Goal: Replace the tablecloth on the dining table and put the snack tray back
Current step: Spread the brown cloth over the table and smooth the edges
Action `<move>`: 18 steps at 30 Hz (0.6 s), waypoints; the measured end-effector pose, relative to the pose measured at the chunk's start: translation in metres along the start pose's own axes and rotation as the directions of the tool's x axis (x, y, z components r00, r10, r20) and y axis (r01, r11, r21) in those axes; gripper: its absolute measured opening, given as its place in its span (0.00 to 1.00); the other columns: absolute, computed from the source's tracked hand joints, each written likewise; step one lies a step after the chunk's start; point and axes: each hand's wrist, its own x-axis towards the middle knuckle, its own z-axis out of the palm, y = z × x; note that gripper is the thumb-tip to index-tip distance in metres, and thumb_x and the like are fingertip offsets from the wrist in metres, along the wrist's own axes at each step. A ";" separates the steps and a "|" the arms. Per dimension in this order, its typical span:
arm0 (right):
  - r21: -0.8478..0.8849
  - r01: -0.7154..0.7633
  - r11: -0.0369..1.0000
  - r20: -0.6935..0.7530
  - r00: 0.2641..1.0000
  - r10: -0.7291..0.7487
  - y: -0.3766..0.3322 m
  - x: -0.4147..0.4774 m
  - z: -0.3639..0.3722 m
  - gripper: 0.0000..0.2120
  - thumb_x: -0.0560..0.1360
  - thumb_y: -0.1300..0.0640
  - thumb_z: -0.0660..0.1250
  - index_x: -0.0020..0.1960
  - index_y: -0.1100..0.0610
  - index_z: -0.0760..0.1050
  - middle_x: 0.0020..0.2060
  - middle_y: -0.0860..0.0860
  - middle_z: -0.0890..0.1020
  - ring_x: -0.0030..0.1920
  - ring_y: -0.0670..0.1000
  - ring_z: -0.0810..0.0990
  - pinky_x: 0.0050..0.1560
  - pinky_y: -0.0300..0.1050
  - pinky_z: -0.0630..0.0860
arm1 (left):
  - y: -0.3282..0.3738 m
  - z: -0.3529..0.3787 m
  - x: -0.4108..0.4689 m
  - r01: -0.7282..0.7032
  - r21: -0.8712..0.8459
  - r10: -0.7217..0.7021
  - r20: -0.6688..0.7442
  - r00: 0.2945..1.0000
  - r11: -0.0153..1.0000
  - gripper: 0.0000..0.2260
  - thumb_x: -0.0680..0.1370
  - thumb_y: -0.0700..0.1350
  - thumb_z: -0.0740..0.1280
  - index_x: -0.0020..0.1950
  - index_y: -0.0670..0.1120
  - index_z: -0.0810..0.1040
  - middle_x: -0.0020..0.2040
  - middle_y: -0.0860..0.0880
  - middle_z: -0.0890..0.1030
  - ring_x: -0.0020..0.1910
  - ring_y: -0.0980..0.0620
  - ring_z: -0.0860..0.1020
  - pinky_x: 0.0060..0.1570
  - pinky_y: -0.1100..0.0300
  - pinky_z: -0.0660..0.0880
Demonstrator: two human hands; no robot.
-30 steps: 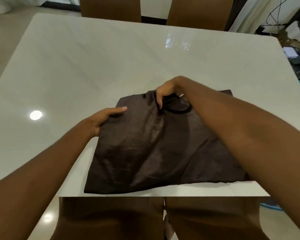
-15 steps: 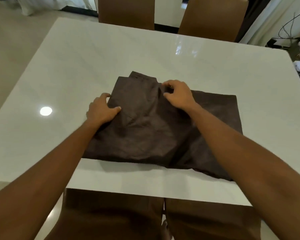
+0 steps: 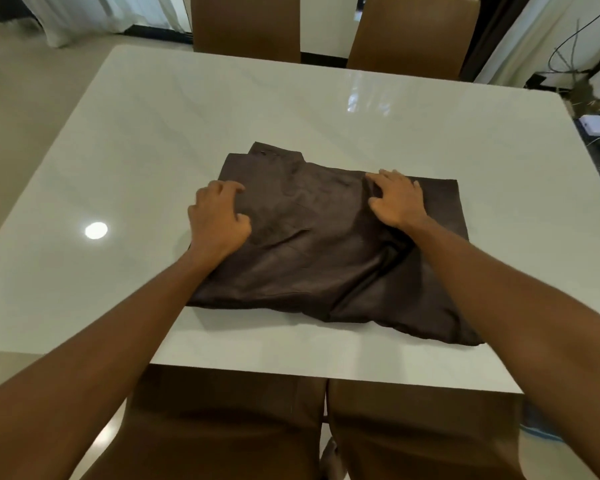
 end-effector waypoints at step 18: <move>-0.029 0.406 0.913 -0.232 0.886 -0.402 0.046 -0.014 -0.057 0.05 0.72 0.55 0.58 0.46 0.54 0.71 0.32 0.49 0.74 0.33 0.55 0.70 0.38 0.46 0.62 | 0.089 0.065 0.121 -0.589 0.164 0.518 0.332 0.788 0.791 0.10 0.65 0.42 0.67 0.45 0.48 0.75 0.38 0.48 0.79 0.41 0.43 0.78 0.59 0.48 0.68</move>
